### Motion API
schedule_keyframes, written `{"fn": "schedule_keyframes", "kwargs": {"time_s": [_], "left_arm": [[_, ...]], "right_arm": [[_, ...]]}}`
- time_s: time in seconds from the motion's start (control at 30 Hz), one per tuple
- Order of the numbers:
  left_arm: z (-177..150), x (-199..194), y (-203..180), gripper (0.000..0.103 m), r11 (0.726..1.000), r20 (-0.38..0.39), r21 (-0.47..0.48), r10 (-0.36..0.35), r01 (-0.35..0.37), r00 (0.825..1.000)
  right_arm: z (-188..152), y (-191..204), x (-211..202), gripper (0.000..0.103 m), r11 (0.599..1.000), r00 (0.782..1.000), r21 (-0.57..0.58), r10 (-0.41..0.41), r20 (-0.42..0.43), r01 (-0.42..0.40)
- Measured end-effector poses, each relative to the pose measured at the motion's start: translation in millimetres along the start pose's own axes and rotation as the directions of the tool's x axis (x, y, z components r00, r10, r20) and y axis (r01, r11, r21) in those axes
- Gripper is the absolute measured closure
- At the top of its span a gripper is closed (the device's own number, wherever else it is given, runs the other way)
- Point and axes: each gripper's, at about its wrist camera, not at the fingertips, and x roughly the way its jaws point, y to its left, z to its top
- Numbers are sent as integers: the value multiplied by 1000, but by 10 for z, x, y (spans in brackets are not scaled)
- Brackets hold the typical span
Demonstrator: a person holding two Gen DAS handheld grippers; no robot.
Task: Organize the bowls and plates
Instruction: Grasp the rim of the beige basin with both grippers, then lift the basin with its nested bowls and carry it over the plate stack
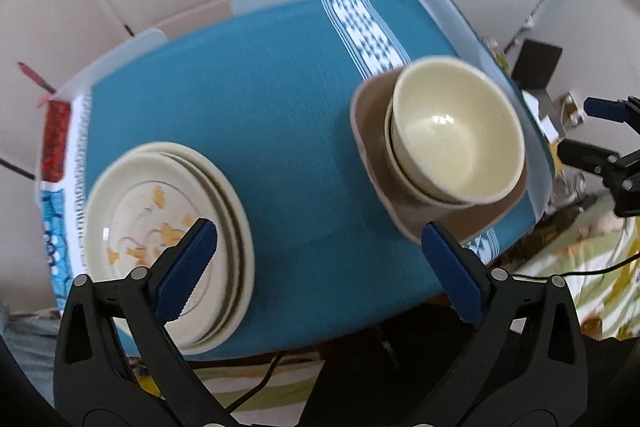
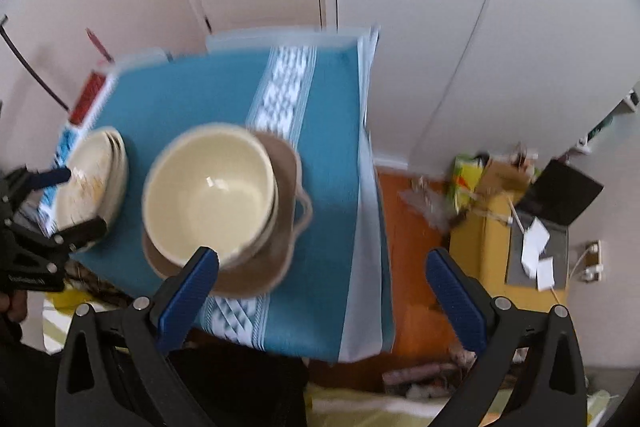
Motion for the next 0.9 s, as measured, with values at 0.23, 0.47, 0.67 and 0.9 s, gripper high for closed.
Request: {"fn": "schedule_keyframes", "kwargs": {"time_s": [0.23, 0.47, 0.67, 0.9], "left_arm": [[63, 366, -45, 23, 995, -78, 21, -98, 100, 992], [186, 631, -159, 41, 992, -147, 46, -113, 121, 983], [201, 833, -250, 62, 989, -175, 30, -139, 147, 975], [214, 927, -399, 91, 985, -151, 82, -141, 155, 978]], "right_arm": [[6, 72, 438, 30, 999, 989, -43, 26, -144, -32], [48, 200, 748, 52, 985, 974, -148, 51, -223, -85], [69, 213, 920, 74, 971, 963, -171, 125, -238, -168], [0, 256, 959, 90, 961, 967, -191, 165, -193, -202]]}}
